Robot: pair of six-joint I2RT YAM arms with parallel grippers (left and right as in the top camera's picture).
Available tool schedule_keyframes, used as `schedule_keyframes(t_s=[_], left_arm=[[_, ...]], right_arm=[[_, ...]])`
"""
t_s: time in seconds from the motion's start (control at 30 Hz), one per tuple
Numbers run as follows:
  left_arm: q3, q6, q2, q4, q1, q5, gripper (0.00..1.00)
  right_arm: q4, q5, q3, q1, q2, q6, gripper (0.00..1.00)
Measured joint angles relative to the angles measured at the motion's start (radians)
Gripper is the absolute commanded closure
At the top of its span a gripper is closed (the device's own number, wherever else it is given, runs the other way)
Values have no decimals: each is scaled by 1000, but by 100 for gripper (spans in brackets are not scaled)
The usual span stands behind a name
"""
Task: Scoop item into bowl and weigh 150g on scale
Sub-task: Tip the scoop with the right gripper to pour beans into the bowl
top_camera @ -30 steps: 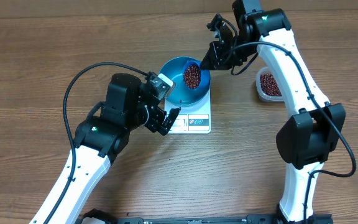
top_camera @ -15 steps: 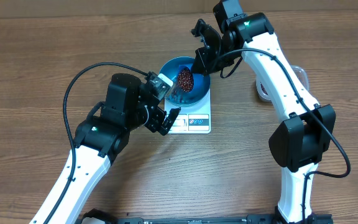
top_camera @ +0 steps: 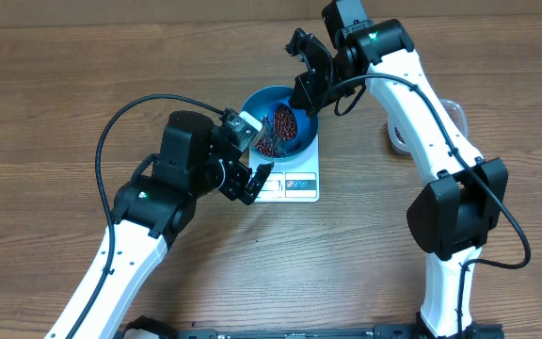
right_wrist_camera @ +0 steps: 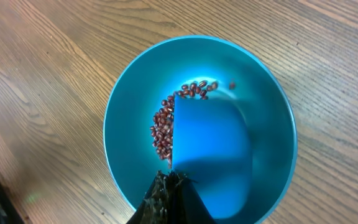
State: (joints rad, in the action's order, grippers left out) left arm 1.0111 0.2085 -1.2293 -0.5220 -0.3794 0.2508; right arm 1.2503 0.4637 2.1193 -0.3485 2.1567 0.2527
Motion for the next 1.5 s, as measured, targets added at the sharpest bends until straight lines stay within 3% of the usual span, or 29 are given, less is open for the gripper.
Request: schedule_keyframes(t_s=[1.5], left_arm=[[0,0,0,-1,0,0,0]], right_arm=[[-62,113,0,0,3,126,96]])
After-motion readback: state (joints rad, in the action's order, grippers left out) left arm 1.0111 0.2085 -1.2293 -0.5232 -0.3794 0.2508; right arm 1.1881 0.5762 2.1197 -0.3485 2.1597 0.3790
